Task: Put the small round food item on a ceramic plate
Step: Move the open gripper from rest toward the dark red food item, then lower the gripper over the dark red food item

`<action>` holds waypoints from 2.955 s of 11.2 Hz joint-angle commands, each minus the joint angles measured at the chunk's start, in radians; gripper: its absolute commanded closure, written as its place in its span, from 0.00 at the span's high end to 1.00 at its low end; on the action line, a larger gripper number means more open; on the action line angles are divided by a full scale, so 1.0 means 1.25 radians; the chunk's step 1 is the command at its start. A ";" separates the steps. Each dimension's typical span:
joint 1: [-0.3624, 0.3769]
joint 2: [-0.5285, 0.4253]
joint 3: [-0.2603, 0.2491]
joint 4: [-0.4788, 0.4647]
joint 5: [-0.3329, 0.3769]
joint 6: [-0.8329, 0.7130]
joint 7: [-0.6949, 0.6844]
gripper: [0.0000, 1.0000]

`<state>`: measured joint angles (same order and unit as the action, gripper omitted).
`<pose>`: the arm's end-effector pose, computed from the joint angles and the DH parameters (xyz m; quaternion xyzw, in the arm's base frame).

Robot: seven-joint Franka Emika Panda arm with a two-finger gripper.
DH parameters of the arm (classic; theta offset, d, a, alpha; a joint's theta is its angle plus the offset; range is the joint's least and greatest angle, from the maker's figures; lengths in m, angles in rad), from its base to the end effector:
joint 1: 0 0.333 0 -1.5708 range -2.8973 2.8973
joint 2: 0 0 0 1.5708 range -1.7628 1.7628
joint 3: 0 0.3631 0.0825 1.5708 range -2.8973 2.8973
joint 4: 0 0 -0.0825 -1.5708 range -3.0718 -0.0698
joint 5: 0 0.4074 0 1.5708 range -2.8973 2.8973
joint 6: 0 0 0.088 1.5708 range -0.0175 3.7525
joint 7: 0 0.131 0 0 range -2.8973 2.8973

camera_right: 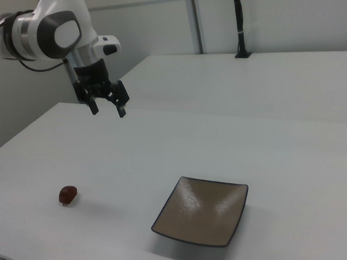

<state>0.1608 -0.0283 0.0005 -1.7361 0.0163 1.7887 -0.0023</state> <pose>0.5775 0.0958 0.6009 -0.9959 -0.0802 -0.0397 0.0112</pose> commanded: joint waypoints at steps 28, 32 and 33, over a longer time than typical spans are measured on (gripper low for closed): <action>0.145 0.158 0.186 -0.303 0.008 0.305 0.217 1.00; 0.145 0.165 0.197 -0.328 -0.015 0.347 0.217 1.00; 0.145 0.165 0.198 -0.335 -0.018 0.353 0.215 0.96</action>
<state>0.3323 0.1864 0.2464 -2.1174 0.0125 2.1815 0.2484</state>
